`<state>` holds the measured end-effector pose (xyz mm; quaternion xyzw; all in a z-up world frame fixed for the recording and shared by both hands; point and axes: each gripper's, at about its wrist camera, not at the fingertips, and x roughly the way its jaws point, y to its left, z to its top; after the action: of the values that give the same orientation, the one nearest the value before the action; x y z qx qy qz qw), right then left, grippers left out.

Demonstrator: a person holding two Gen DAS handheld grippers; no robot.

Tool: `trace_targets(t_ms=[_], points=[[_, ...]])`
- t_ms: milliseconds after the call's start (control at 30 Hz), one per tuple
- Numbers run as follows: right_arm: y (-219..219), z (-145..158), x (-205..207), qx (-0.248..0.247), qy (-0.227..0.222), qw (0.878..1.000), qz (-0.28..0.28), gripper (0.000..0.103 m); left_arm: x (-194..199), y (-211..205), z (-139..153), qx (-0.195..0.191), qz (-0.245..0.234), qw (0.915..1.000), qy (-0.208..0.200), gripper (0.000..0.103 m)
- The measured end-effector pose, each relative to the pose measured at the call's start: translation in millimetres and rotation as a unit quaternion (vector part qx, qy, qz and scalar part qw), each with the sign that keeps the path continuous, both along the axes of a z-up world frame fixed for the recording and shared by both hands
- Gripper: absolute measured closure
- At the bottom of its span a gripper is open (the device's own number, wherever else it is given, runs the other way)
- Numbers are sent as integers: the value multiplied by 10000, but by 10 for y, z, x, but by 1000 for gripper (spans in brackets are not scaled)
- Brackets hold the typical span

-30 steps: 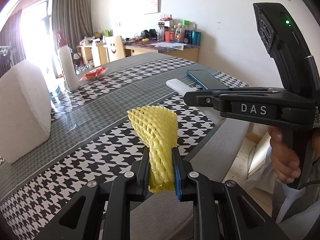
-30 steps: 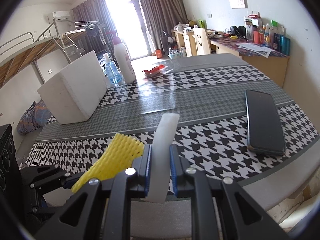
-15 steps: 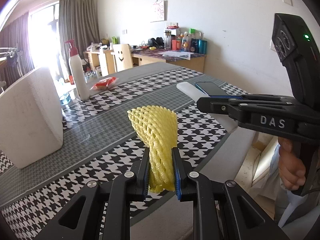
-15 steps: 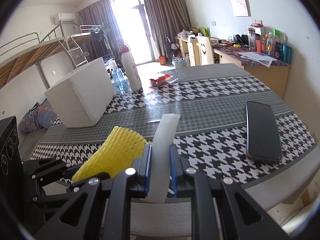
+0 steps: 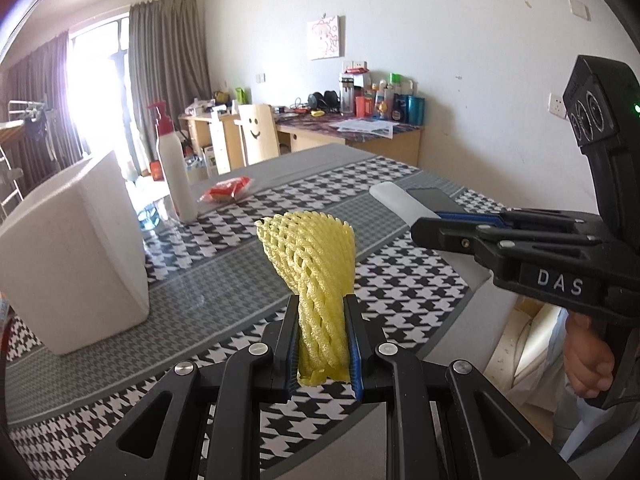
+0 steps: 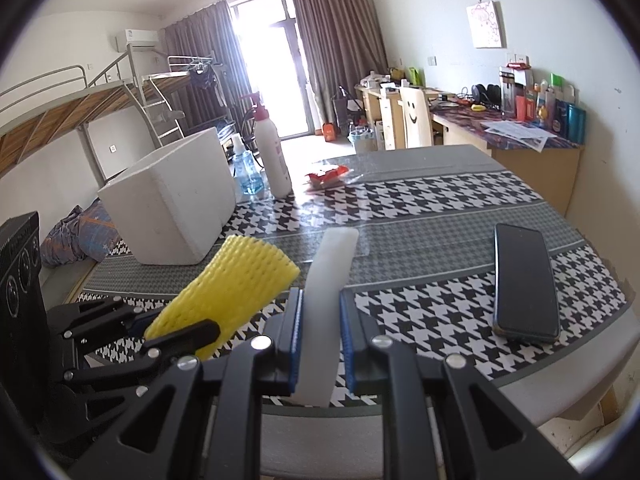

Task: Organize soft objects
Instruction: 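Lift the yellow net and white tube with both grippers off the table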

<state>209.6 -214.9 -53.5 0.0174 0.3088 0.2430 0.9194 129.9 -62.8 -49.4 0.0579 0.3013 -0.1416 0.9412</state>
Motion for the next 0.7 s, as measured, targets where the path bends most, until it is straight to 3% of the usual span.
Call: trace_targets(t_ms=[700], points=[[169, 220, 58, -41, -410, 9989, 224, 82, 97, 158, 226, 17, 301, 9989, -364, 82]])
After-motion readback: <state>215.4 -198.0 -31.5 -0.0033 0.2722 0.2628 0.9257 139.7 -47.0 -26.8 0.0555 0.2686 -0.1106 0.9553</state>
